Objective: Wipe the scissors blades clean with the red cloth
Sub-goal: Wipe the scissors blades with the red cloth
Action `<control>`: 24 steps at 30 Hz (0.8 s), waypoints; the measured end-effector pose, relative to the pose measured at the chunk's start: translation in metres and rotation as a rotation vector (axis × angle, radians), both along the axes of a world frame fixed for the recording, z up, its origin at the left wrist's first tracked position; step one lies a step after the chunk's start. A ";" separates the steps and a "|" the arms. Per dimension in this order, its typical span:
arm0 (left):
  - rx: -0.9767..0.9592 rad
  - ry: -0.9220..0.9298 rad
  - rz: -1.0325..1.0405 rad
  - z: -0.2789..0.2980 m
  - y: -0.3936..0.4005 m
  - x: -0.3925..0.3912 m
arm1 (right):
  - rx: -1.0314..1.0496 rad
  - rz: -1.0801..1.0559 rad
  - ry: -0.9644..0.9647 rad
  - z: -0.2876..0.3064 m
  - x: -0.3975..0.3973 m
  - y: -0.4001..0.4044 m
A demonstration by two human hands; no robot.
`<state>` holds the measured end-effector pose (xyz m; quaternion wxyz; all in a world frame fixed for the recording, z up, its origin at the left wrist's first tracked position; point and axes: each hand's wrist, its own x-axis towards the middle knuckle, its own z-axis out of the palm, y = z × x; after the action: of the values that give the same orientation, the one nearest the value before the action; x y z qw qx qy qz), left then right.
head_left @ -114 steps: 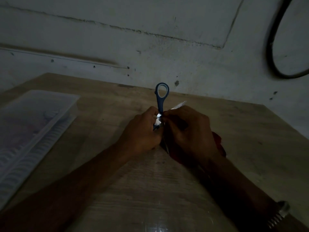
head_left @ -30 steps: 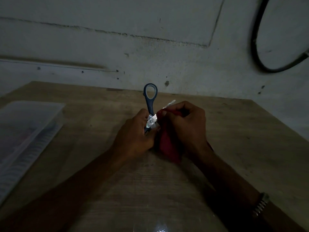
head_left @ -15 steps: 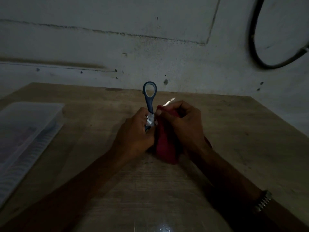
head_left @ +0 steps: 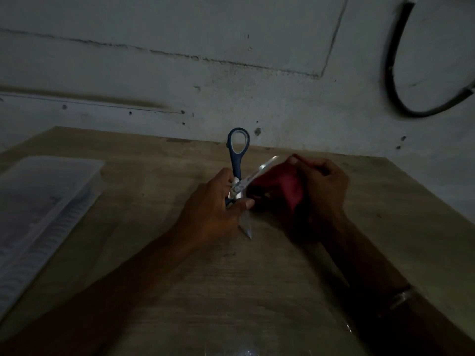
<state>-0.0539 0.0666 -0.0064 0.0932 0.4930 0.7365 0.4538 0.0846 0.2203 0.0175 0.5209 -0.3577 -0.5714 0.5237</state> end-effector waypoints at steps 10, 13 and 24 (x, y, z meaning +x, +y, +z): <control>-0.028 0.018 0.089 -0.002 0.000 -0.008 | 0.063 0.399 -0.049 -0.001 -0.006 -0.035; -0.011 0.026 0.063 -0.003 -0.002 -0.009 | 0.329 0.433 -0.200 -0.014 -0.017 -0.044; -0.011 0.084 -0.014 -0.010 -0.001 -0.009 | 0.338 0.243 -0.179 -0.017 -0.029 -0.023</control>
<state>-0.0628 0.0659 -0.0162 0.0680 0.5162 0.7387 0.4282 0.0559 0.1971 0.0006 0.4537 -0.2388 -0.7338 0.4458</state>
